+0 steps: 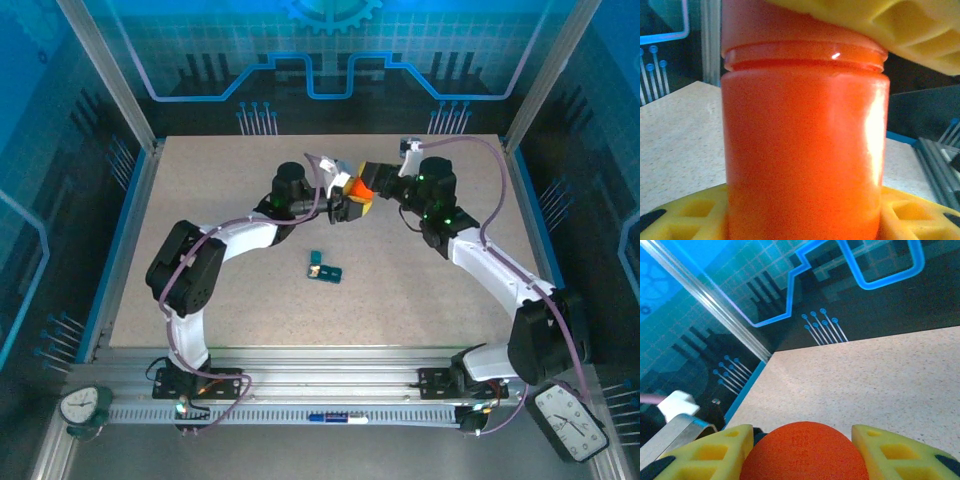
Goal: Sort the pills into containers
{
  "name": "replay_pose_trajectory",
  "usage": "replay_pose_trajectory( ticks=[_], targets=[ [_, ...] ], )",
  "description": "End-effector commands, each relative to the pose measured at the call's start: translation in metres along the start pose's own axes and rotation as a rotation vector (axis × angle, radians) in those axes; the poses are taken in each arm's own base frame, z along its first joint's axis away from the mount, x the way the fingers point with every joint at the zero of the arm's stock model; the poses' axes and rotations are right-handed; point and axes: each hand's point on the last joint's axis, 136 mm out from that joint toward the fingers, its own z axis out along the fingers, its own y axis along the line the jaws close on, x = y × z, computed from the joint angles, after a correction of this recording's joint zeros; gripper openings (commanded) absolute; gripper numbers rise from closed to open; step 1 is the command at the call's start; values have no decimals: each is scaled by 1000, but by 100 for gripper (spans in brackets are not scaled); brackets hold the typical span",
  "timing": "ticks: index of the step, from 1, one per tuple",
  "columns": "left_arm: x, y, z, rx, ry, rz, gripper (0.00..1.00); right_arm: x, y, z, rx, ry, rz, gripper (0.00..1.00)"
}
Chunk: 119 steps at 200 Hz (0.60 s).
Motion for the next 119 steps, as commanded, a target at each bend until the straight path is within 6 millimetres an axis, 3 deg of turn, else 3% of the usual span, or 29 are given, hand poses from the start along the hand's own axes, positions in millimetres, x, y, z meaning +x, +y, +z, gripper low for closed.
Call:
replay_pose_trajectory(
  ticks=[1,32,47,59,78,101,119],
  targets=[
    [-56,-15,2,-80,-121,174,0,58,3,10,20,152,55,22],
    [-51,-11,6,-80,-113,142,0,50,5,9,13,141,64,25],
    [-51,-8,5,-70,-116,114,0,37,6,6,0,130,69,30],
    [-51,-3,3,-61,-122,76,0,22,6,0,-23,121,81,39],
    [-50,6,-1,-47,-133,31,0,-7,9,-15,-79,85,87,61],
    [-49,9,-5,-21,-135,7,0,-34,19,-39,-150,59,51,73],
    [-48,7,-7,25,-132,-6,0,-44,25,-53,-205,69,5,80]
  ],
)
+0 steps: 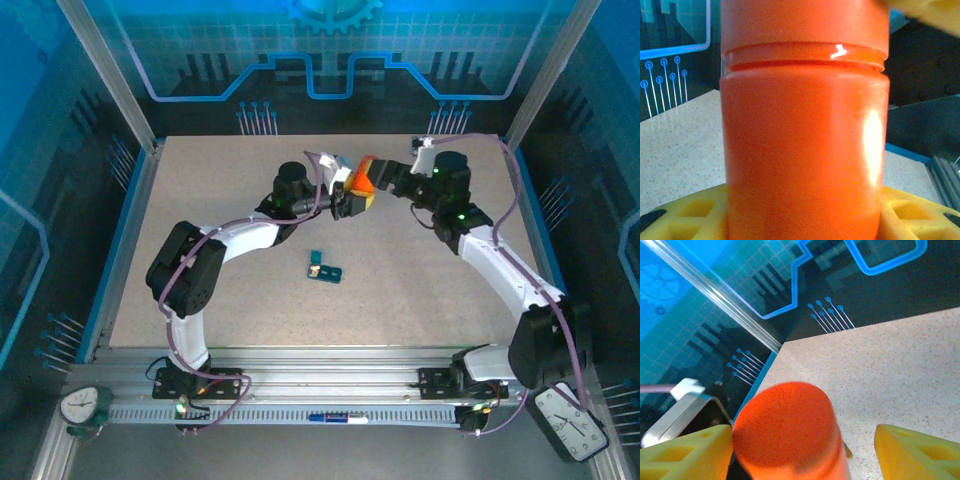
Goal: Sort the pills into containers
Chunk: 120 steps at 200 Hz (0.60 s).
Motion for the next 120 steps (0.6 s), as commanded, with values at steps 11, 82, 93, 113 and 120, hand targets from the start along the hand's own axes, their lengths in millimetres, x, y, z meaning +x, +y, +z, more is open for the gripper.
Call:
replay_pose_trajectory(
  ticks=[11,82,93,113,120],
  targets=[
    [-31,-7,-5,119,-78,14,0,-24,35,-31,-158,45,-92,81],
    [-30,-31,-6,346,-52,-53,0,-20,44,-13,-237,202,-204,86],
    [-30,-33,-6,359,-51,-59,0,-20,44,-9,-235,214,-212,86],
    [-31,-34,-6,367,-53,-61,0,-15,41,-1,-221,240,-221,86],
    [-31,-34,-6,368,-53,-62,0,-13,40,2,-215,248,-221,86]
  ],
)
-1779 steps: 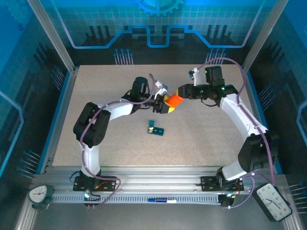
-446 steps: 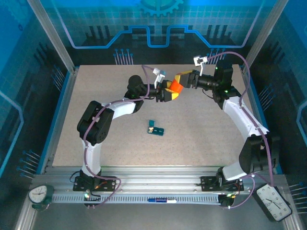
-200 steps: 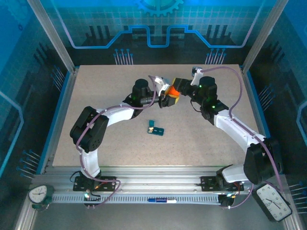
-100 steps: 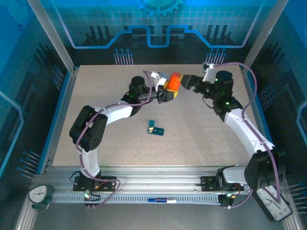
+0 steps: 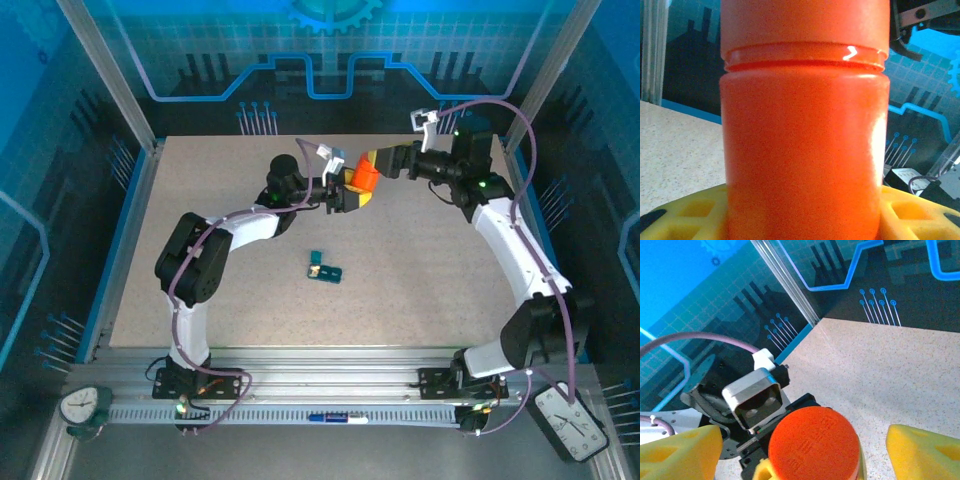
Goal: Sort the pills into containers
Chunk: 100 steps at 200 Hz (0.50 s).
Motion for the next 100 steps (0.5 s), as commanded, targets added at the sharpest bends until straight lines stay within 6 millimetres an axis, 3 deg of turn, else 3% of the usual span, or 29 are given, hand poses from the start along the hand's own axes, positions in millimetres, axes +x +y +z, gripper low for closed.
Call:
replay_pose_trajectory(
  ticks=[1,100],
  targets=[
    [-15,-13,2,74,-18,50,0,9,6,8,-17,61,-27,86],
    [-17,-15,3,89,-14,46,0,14,9,26,-51,79,-14,73]
  ],
)
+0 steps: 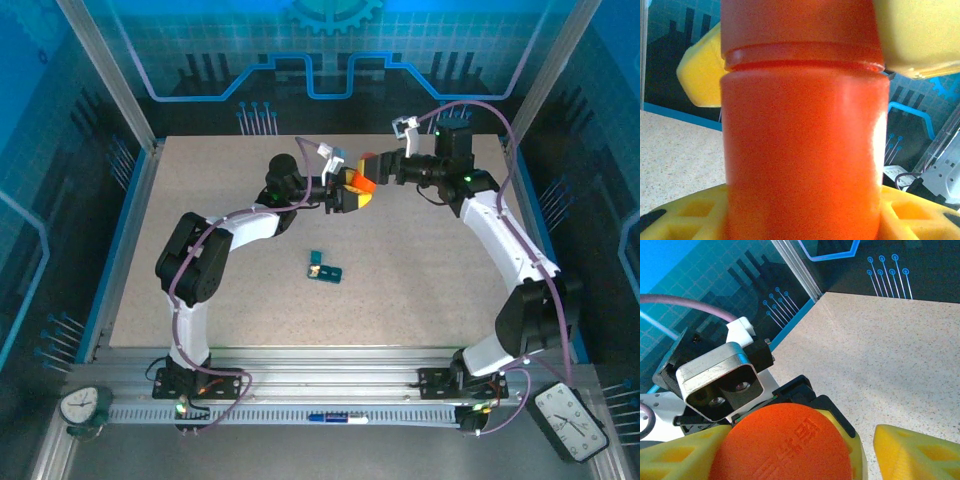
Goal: Sort the pills into containers
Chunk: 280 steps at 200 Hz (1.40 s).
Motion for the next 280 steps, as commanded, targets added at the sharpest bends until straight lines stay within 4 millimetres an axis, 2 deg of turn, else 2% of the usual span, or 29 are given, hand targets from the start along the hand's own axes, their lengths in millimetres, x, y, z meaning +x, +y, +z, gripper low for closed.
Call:
replay_pose_trajectory(
  ticks=[1,59,95,121,176,212,237,258,280],
  targets=[
    [-13,-7,3,42,-14,46,0,-11,13,2,-35,-16,-27,73],
    [-10,-8,4,51,-7,41,0,-17,15,2,-55,-46,-7,67],
    [-11,-9,5,53,-9,47,0,-14,17,6,-69,-37,6,55],
    [-12,-9,5,51,-10,46,0,-4,18,10,-71,-11,9,51],
    [-14,-6,5,36,-11,48,0,12,19,11,-51,12,29,37],
    [-13,5,4,-37,-4,52,0,28,16,16,66,26,75,17],
    [-13,19,0,-148,-3,74,0,44,17,22,187,25,90,9],
    [-16,23,-3,-196,-5,95,0,53,20,29,212,12,78,8],
    [-16,22,-4,-202,-1,104,0,54,19,31,194,11,67,9]
  ],
)
